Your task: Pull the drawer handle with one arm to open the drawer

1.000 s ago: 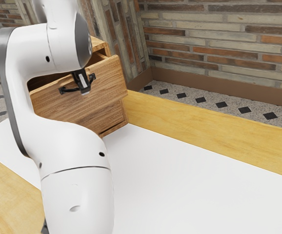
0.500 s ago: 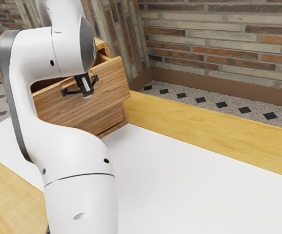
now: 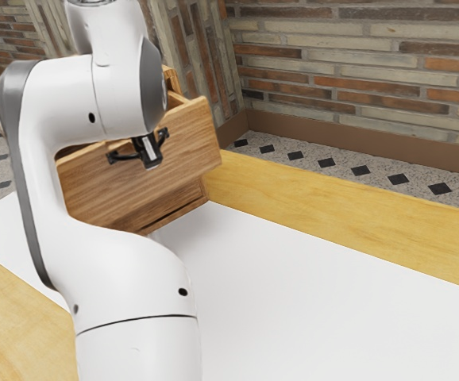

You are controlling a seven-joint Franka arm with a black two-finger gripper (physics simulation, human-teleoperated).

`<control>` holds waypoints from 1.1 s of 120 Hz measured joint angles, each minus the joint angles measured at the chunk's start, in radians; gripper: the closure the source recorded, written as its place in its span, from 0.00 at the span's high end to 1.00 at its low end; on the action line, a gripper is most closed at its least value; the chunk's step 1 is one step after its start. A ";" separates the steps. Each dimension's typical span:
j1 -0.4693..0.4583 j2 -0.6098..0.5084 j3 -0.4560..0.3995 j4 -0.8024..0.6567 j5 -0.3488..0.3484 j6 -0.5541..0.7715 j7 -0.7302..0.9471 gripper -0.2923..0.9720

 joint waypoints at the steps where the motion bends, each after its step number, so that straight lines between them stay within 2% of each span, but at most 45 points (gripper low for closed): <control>1: -0.001 0.000 0.000 -0.001 0.000 0.000 0.000 0.30; 38: -0.062 -0.009 0.006 -0.023 0.011 0.000 -0.012 0.31; 132: -0.206 -0.023 0.027 -0.077 0.093 -0.004 -0.072 0.30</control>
